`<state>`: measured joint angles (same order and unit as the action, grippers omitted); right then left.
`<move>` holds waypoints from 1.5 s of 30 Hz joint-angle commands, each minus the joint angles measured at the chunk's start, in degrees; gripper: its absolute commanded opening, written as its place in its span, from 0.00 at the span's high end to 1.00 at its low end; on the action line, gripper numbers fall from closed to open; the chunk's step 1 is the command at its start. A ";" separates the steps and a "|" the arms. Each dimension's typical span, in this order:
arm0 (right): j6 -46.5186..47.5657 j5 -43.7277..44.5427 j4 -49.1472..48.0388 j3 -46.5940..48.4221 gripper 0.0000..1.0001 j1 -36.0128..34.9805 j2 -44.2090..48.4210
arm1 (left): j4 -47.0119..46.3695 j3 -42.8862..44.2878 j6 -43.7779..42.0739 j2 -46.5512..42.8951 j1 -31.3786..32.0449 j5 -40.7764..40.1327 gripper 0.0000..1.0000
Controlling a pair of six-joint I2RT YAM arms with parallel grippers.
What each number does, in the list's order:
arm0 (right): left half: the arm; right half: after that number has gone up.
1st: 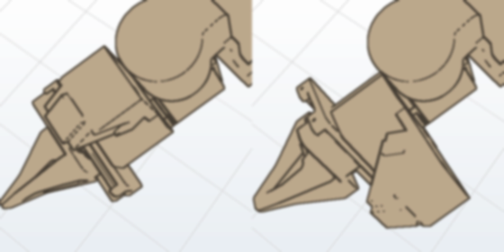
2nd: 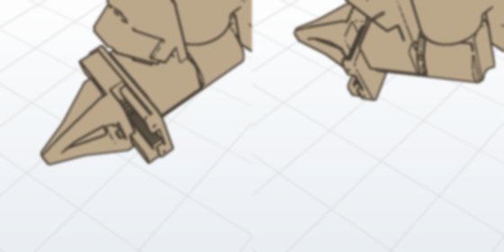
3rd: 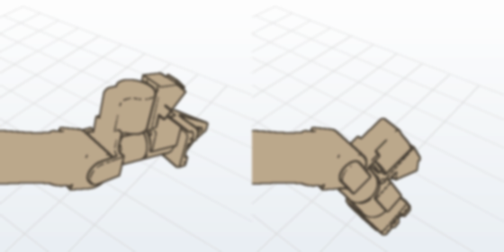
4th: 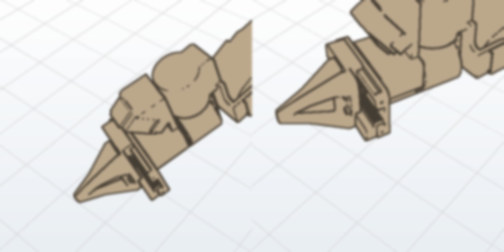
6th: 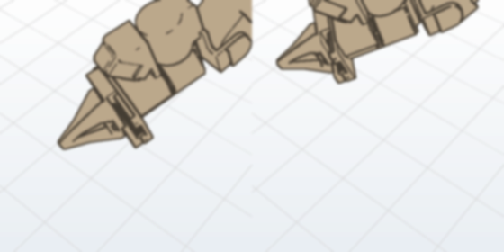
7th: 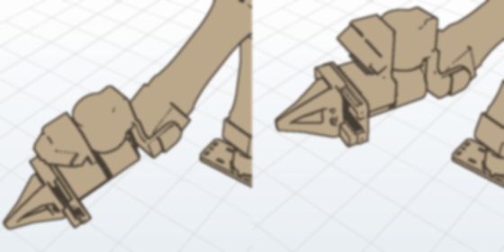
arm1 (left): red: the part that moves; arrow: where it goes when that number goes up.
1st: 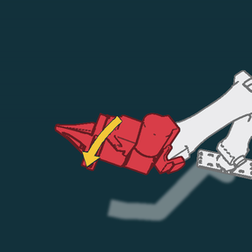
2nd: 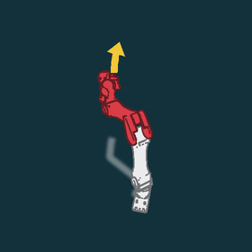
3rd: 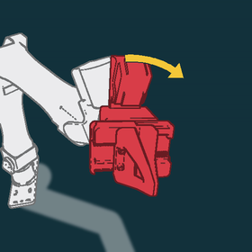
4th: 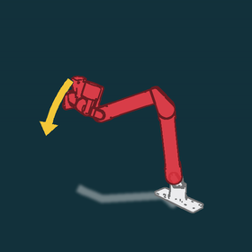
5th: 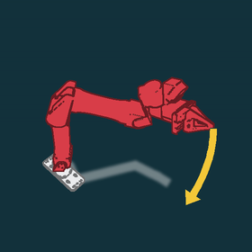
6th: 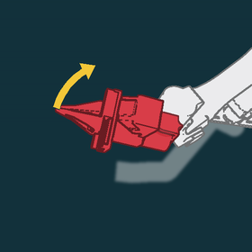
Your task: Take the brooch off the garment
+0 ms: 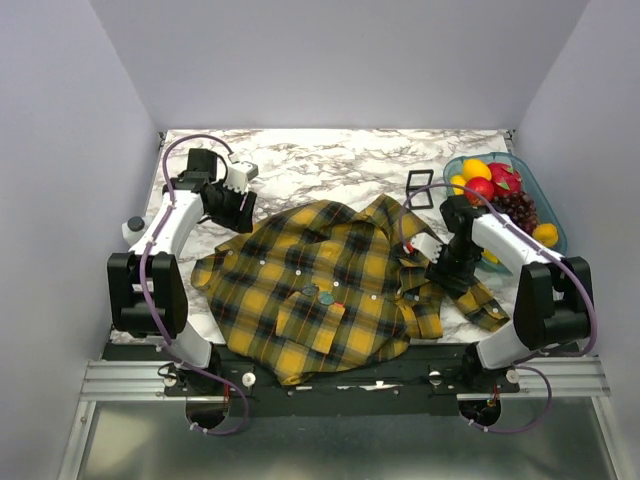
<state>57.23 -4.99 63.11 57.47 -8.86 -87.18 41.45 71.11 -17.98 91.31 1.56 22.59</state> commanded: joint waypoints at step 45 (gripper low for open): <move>-14.26 0.09 -25.71 31.75 0.24 -16.19 -16.78 | 0.65 2.72 -0.22 3.08 -0.16 0.26 0.32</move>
<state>40.86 2.81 27.46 95.11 -24.86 -102.24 41.12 75.46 -16.69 94.96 1.56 22.96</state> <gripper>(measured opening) 0.790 0.676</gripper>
